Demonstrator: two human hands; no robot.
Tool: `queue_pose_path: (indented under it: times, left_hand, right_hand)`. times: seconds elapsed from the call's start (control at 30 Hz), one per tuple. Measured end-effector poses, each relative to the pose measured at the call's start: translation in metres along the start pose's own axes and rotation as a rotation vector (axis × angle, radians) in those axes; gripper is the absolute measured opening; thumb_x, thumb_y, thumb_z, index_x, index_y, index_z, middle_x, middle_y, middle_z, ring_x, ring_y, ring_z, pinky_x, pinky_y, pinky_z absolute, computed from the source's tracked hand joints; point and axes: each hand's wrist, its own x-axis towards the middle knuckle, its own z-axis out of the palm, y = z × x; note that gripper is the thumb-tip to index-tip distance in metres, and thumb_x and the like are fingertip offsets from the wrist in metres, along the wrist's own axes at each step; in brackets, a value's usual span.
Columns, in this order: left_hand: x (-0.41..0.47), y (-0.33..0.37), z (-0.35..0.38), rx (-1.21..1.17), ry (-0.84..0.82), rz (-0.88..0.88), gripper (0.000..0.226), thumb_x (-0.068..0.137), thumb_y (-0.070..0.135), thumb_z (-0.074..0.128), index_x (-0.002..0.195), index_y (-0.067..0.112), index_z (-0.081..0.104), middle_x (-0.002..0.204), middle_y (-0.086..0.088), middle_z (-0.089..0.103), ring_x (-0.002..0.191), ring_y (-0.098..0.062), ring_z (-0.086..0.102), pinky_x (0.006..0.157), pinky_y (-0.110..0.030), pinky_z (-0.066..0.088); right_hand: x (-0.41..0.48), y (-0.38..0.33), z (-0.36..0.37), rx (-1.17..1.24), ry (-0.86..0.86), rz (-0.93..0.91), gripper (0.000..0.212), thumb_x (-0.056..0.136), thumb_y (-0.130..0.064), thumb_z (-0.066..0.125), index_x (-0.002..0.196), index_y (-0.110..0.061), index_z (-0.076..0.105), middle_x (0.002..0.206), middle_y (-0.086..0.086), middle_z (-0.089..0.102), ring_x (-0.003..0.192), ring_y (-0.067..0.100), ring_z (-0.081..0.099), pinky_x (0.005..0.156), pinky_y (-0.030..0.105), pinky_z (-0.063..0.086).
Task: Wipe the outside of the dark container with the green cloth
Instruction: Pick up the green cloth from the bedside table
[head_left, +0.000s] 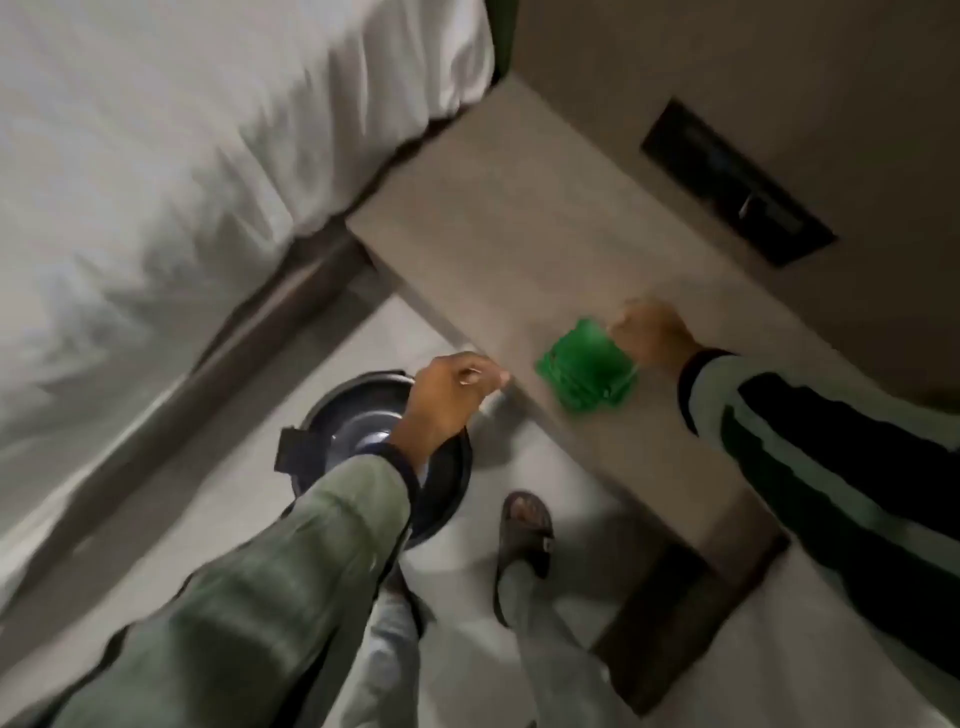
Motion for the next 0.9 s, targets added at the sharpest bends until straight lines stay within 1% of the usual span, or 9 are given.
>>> queue_pose_path:
  times: [0.13,0.23,0.3,0.43,0.57,0.67,0.7,0.8,0.9]
  left_hand:
    - [-0.005,-0.069,0.023,-0.256,-0.017,-0.266,0.007,0.092,0.025,0.071,0.091,0.018,0.072,0.088,0.000,0.072,0.076,-0.015,0.067,0.063,-0.022,0.053]
    - [-0.011,-0.082,0.033,-0.266,-0.070,-0.349,0.024,0.089,0.036,0.072,0.107,0.021,0.073,0.107,0.002,0.075,0.100,-0.020,0.070,0.080,-0.031,0.054]
    - [-0.010,-0.079,0.039,-0.304,-0.098,-0.331,0.037,0.086,0.042,0.074,0.120,0.028,0.068,0.120,0.005,0.071,0.114,-0.017,0.066,0.083,-0.032,0.053]
    - [0.000,-0.072,0.045,-0.517,-0.104,-0.411,0.083,0.073,0.057,0.078,0.146,0.039,0.042,0.138,0.007,0.061,0.122,-0.013,0.059,0.091,-0.039,0.045]
    - [0.004,-0.088,0.040,-0.655,-0.159,-0.373,0.038,0.083,0.038,0.077,0.118,0.026,0.070,0.114,-0.004,0.079,0.104,-0.023,0.075,0.080,-0.036,0.061]
    - [-0.005,-0.103,0.045,-0.524,0.078,-0.333,0.016,0.088,0.005,0.073,0.103,0.008,0.074,0.100,-0.016,0.078,0.096,-0.035,0.073,0.080,-0.041,0.061]
    - [-0.009,-0.106,0.050,-0.433,0.115,-0.329,0.014,0.089,0.004,0.072,0.102,0.006,0.073,0.098,-0.016,0.077,0.097,-0.037,0.072,0.083,-0.042,0.059]
    - [-0.021,-0.101,0.067,-0.200,-0.012,-0.404,0.042,0.100,0.041,0.054,0.115,0.007,0.072,0.109,-0.012,0.075,0.104,-0.029,0.071,0.095,-0.044,0.055]
    - [-0.014,-0.098,0.066,-0.035,-0.102,-0.499,0.075,0.099,0.065,0.020,0.123,0.015,0.070,0.109,-0.009,0.076,0.097,-0.018,0.067,0.093,-0.040,0.052]
  right_hand:
    - [0.017,0.018,0.038,0.031,-0.171,0.105,0.063,0.082,-0.046,0.072,0.127,-0.002,0.061,0.136,0.023,0.059,0.127,0.039,0.055,0.107,0.045,0.046]
    - [0.020,0.025,0.050,0.250,-0.124,0.091,0.037,0.068,-0.036,0.086,0.080,-0.010,0.064,0.093,0.012,0.066,0.092,0.029,0.066,0.076,0.033,0.051]
    - [0.009,0.023,0.049,0.547,-0.154,0.108,0.038,0.063,-0.023,0.089,0.078,-0.015,0.055,0.081,0.006,0.057,0.077,0.022,0.060,0.064,0.031,0.045]
    - [-0.027,0.014,0.060,1.083,-0.530,0.019,0.031,0.061,-0.018,0.088,0.088,-0.009,0.077,0.088,0.006,0.081,0.082,0.026,0.078,0.065,0.029,0.062]
    - [-0.065,0.006,0.103,1.195,-0.608,0.077,0.029,0.075,-0.012,0.082,0.102,-0.009,0.074,0.099,0.008,0.078,0.085,0.019,0.077,0.075,0.033,0.063]
    - [-0.096,-0.004,0.141,0.858,-0.438,0.091,0.033,0.082,-0.027,0.079,0.112,-0.018,0.067,0.109,-0.003,0.070,0.093,0.010,0.069,0.081,0.025,0.053]
    - [-0.108,-0.007,0.153,0.919,-0.460,0.136,0.040,0.085,-0.042,0.073,0.118,-0.021,0.063,0.118,-0.003,0.067,0.099,0.009,0.066,0.086,0.026,0.050]
    - [-0.133,-0.013,0.184,1.419,-0.630,0.436,0.057,0.088,-0.068,0.049,0.121,-0.025,0.066,0.123,0.005,0.071,0.110,0.020,0.069,0.096,0.039,0.053]
    - [-0.137,0.005,0.212,1.634,-0.498,0.627,0.052,0.090,-0.040,0.063,0.130,-0.008,0.061,0.124,0.018,0.069,0.114,0.036,0.066,0.095,0.048,0.054]
